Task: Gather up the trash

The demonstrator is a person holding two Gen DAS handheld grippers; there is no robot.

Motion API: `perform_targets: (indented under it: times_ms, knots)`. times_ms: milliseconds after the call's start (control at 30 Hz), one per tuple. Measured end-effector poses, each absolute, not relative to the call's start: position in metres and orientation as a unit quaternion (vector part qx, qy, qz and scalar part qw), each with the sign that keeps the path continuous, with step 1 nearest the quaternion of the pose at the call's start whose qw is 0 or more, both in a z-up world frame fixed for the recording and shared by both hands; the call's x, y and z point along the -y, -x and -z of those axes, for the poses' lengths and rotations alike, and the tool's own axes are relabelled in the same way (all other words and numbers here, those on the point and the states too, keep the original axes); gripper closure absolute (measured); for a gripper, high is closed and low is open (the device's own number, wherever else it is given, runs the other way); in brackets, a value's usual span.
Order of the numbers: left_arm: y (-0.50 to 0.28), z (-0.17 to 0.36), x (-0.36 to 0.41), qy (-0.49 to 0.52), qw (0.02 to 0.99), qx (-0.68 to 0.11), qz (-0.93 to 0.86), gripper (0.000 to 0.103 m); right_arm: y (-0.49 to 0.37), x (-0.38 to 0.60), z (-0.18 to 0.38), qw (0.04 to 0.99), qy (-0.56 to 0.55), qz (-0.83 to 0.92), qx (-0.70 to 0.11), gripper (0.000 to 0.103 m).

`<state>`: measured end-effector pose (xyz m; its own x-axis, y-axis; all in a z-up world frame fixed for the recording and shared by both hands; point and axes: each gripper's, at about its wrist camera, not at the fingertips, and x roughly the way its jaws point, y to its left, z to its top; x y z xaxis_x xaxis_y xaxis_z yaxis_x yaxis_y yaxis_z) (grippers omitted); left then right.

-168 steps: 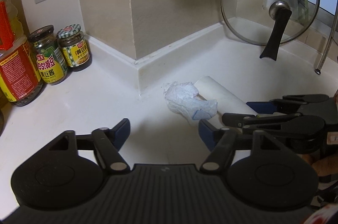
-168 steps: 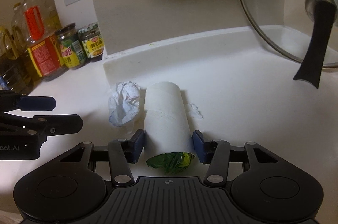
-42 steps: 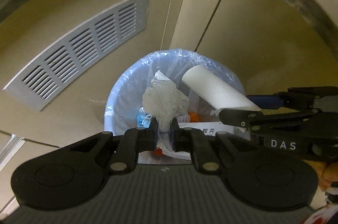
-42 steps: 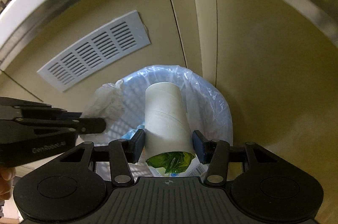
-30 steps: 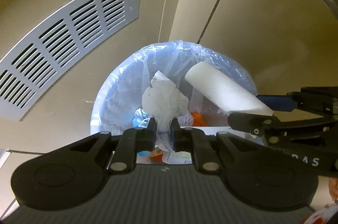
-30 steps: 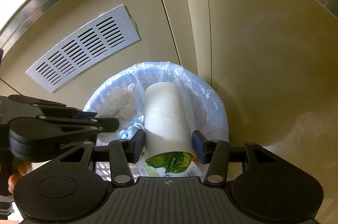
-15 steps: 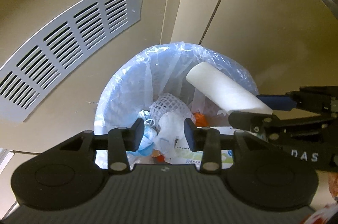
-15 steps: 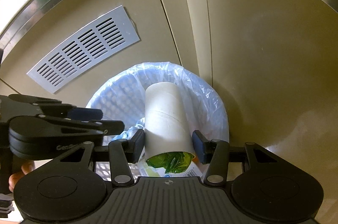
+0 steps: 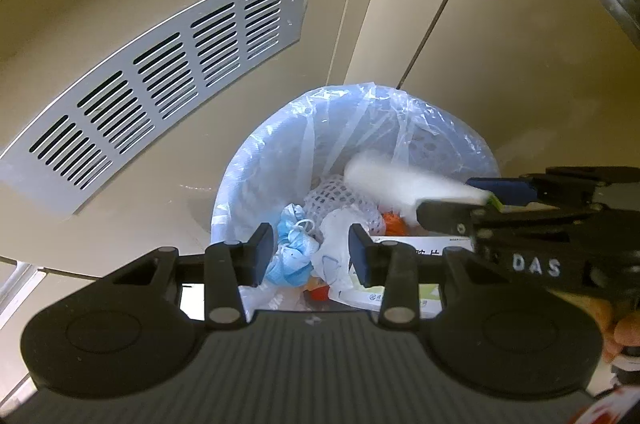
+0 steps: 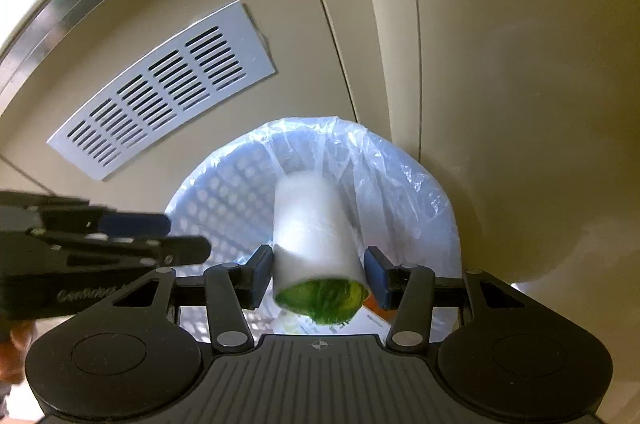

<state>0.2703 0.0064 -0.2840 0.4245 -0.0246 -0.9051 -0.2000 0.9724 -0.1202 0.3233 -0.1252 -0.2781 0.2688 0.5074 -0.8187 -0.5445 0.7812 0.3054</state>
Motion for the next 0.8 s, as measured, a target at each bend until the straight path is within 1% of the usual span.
perform_targets:
  times_ms: [33,133,800]
  knots:
    - [-0.27,0.284,-0.006,0.106,0.838,-0.533,-0.053,0.066,-0.325,0.125,0.279,0.797,0.01,-0.327,-0.507,0.053]
    - [-0.27,0.282,-0.005,0.106,0.838,-0.532,-0.054,0.066,-0.327,0.126,0.279,0.8,0.004,-0.322,-0.506,0.045]
    - [-0.264,0.276,0.0,0.107,0.843,-0.526,-0.043,0.066,-0.317,0.138,0.273,0.804,0.01,-0.313,-0.506,0.045]
